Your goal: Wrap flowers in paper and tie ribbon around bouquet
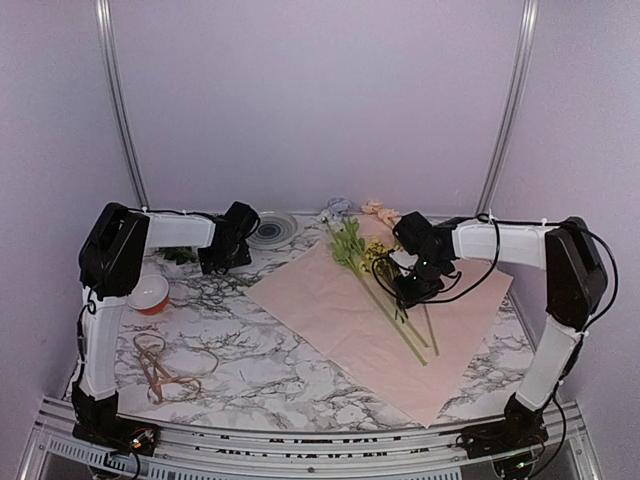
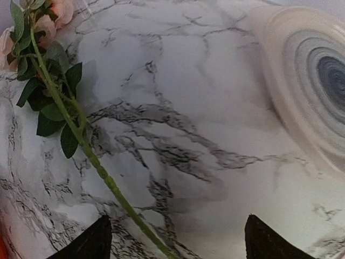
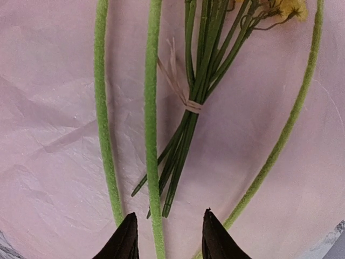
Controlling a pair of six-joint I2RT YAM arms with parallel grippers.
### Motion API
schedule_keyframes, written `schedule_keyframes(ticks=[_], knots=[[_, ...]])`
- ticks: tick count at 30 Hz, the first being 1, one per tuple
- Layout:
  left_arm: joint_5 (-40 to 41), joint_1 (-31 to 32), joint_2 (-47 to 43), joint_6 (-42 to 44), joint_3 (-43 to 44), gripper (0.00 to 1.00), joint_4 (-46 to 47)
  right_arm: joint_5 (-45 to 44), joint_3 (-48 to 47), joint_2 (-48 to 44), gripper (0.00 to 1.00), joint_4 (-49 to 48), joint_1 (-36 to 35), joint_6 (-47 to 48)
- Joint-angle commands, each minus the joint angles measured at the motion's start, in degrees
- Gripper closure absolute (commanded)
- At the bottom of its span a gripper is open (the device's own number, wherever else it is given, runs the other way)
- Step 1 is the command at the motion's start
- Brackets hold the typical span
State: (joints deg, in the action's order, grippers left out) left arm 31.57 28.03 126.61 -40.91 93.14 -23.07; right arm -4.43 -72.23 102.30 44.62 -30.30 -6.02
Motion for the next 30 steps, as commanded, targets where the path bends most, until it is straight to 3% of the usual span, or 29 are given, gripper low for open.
schedule_keyframes(ticks=[1,7,11,14,20,26,30], knots=[[2.0,-2.7,1.8,-0.4,2.3,0.14,-10.1,-0.2,1.0,-1.8,0.61,-1.4,-0.2,-0.8],[-3.0,-5.0,5.6,1.0,2.5,0.13,-10.0,-0.6,0.5,-1.6,0.61,-1.5,-0.3,-0.4],[-10.3,-8.2,6.7,-0.7,0.0,0.23,-10.0,-1.4,0.5,-2.4,0.61,-1.5,-0.3,-0.3],[-15.5,-10.1,5.2,-0.6,-4.3,0.44,-5.9,-1.7,0.8,-2.9,0.61,-1.5,-0.3,-0.2],[-18.0,-11.5,0.8,-0.2,-11.2,0.99,-0.7,-2.1,1.2,-3.8,0.62,-1.5,-0.3,-0.2],[-17.5,-11.9,-3.3,-0.6,-16.4,1.00,1.5,-2.4,0.7,-4.8,0.62,-1.1,-0.3,-0.2],[-17.0,-11.9,-10.6,-2.9,-22.1,1.00,5.2,-2.6,-0.1,-5.4,0.61,-0.9,-0.3,-0.1]])
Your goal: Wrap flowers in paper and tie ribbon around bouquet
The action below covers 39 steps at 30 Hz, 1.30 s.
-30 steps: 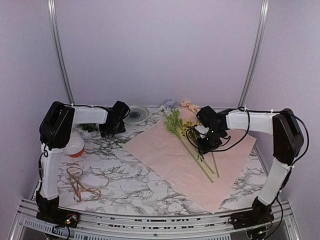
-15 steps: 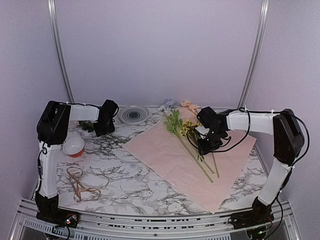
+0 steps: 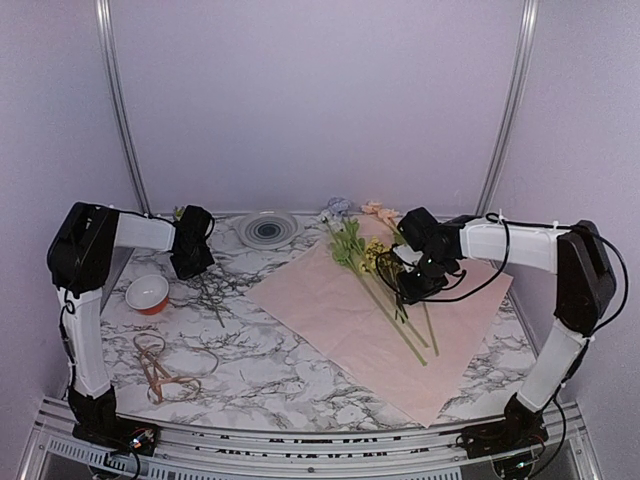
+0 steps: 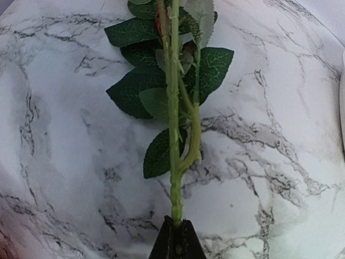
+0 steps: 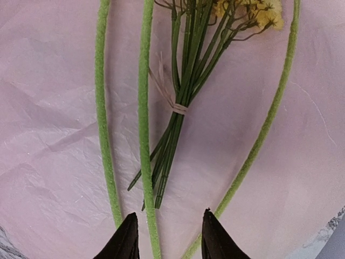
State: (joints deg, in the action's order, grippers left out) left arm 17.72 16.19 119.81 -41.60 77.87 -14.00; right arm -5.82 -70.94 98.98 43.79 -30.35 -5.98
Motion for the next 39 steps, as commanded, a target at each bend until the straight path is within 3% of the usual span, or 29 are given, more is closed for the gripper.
schedule_keyframes(ticks=[1,5,10,15,21,26,31,33,37,38,39], knots=[[-3.2,0.1,-6.6,-2.8,-9.1,1.00,-2.0,-1.3,-1.7,-2.2,0.61,0.0,-0.3,-0.2],[-1.8,1.8,-20.3,-3.5,-17.9,1.00,9.3,-1.3,-2.3,-4.3,0.61,-1.6,-0.8,0.5],[-1.4,8.5,-37.5,1.4,-25.9,1.00,25.7,1.1,-3.4,-9.1,0.61,-8.5,-6.3,5.2],[-2.2,16.9,-48.9,7.2,-32.3,1.00,43.4,17.9,-0.7,-15.9,0.60,-27.4,-14.6,8.7],[-8.0,25.2,-51.7,7.9,-35.6,1.00,58.2,42.1,1.2,-12.7,0.47,-57.3,-18.8,-1.7],[-8.4,31.1,-49.8,11.2,-33.7,1.00,61.3,43.9,-9.3,-2.5,0.32,-54.1,-22.1,-2.1],[-9.1,34.4,-48.2,12.8,-32.5,1.00,63.2,43.6,-12.6,2.5,0.32,-53.8,-22.5,-3.8],[-9.3,34.9,-47.4,12.6,-32.5,1.00,63.5,44.0,-12.2,3.1,0.39,-55.0,-22.5,-4.5],[-10.0,35.3,-46.4,11.6,-32.9,1.00,64.3,40.1,-10.9,2.4,0.91,-55.0,-22.3,-5.0],[-9.3,35.3,-46.3,11.7,-33.0,1.00,64.3,38.5,-9.9,1.5,1.00,-55.3,-22.2,-5.3],[-8.2,35.3,-46.3,11.9,-33.3,1.00,64.2,36.7,-8.1,0.4,1.00,-56.1,-21.8,-6.0]])
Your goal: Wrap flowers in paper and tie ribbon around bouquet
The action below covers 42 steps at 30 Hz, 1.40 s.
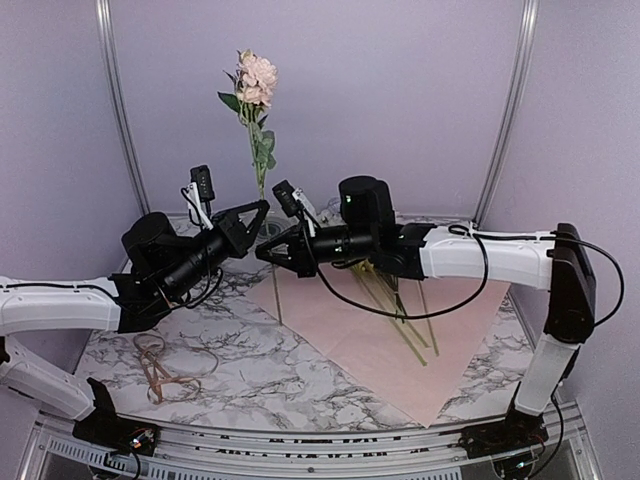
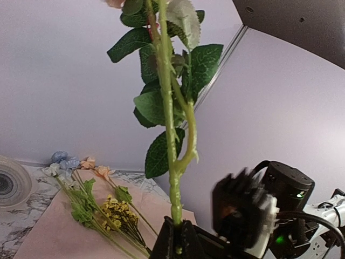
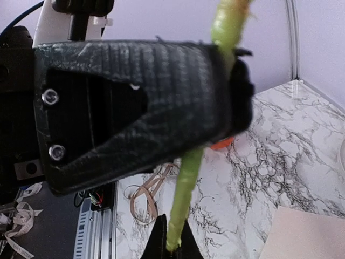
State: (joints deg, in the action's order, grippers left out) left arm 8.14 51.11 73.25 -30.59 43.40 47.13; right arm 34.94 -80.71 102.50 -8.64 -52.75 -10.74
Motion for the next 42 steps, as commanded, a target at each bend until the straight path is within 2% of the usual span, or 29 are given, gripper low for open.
schedule_keyframes(ticks=[1,3,4,6,7,10,13,16,21,30,31,33,36,39,42], knots=[[2.9,0.4,0.3,1.2,1.0,0.88,2.5,-6.0,2.7,-4.1,1.00,-3.5,1.2,-1.9],[6.7,0.4,0.6,1.4,0.9,0.39,0.3,-9.5,2.3,-5.5,1.00,1.6,3.6,-1.9],[8.5,0.4,0.9,1.6,1.2,0.26,-2.3,-11.4,1.3,-5.6,1.00,6.7,5.1,-1.0],[10.1,0.4,2.3,3.6,2.4,0.14,-7.1,-15.6,-0.2,-5.8,1.00,17.4,9.2,0.3],[10.9,0.4,3.4,4.3,3.4,0.12,-10.5,-17.8,-0.2,-6.0,1.00,22.7,11.2,0.4],[14.0,0.3,8.5,5.2,7.4,0.11,-21.4,-19.8,2.6,-7.7,1.00,33.8,18.1,0.3],[11.0,0.2,14.0,8.0,11.0,0.11,-29.4,-22.4,6.0,-9.0,1.00,41.2,24.3,2.1],[10.0,-0.5,19.2,6.3,15.4,0.09,-36.5,-26.1,8.8,-8.8,1.00,45.5,29.1,3.8],[8.5,-1.7,30.6,5.4,24.1,0.09,-50.2,-27.2,11.1,-4.7,1.00,46.5,34.5,5.0],[4.6,-3.6,38.9,3.3,25.8,0.11,-53.6,-26.3,9.6,2.9,1.00,45.0,34.8,4.9],[4.7,-3.8,39.3,3.3,25.7,0.11,-53.6,-26.1,9.7,3.1,0.97,44.8,34.8,4.9],[4.9,-4.0,39.9,3.3,25.7,0.11,-53.9,-26.3,9.3,3.3,0.82,45.0,34.7,4.7],[4.9,-4.4,40.0,3.5,26.0,0.11,-55.0,-28.1,8.5,2.6,0.70,46.4,34.7,4.7],[6.2,-4.6,38.6,4.4,25.7,0.11,-55.4,-29.2,7.7,0.5,0.63,48.0,34.7,4.8],[7.2,-5.6,36.8,5.4,25.3,0.10,-56.2,-30.9,6.8,-2.4,0.60,49.2,34.6,4.4]])
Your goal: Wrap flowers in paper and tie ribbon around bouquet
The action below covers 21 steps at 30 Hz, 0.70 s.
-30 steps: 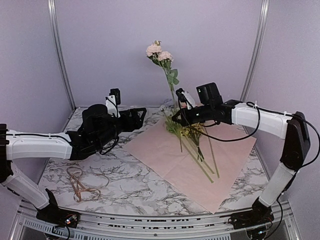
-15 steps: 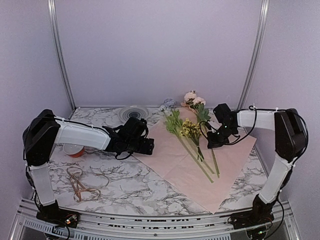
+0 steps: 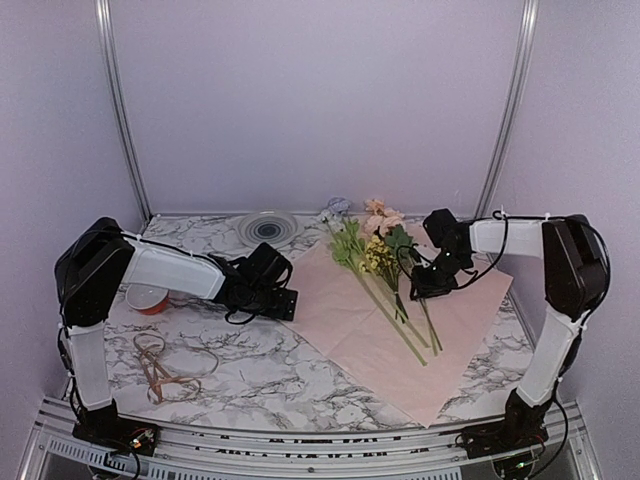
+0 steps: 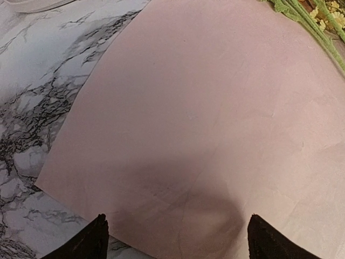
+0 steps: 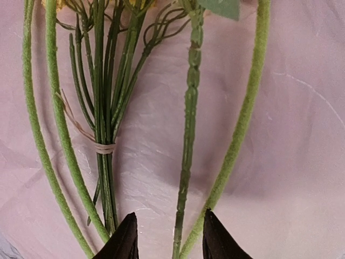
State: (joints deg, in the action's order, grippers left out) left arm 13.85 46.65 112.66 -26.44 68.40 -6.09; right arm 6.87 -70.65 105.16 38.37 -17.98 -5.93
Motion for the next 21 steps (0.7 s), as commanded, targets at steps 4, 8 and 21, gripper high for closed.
schedule_keyframes(ticks=[4,8,21], knots=[[-1.2,-5.0,-4.5,-0.9,-0.9,0.09,-3.5,-7.0,-4.0,-7.9,0.58,4.0,-1.7,-0.9],[-3.3,-8.9,-5.2,-2.7,-2.0,0.01,-3.9,-9.6,-2.0,-10.6,0.56,2.9,-1.7,-1.4],[-19.7,-14.6,1.0,-7.1,-3.6,0.02,3.9,-11.0,4.0,-8.1,0.55,-2.5,1.0,-2.2]])
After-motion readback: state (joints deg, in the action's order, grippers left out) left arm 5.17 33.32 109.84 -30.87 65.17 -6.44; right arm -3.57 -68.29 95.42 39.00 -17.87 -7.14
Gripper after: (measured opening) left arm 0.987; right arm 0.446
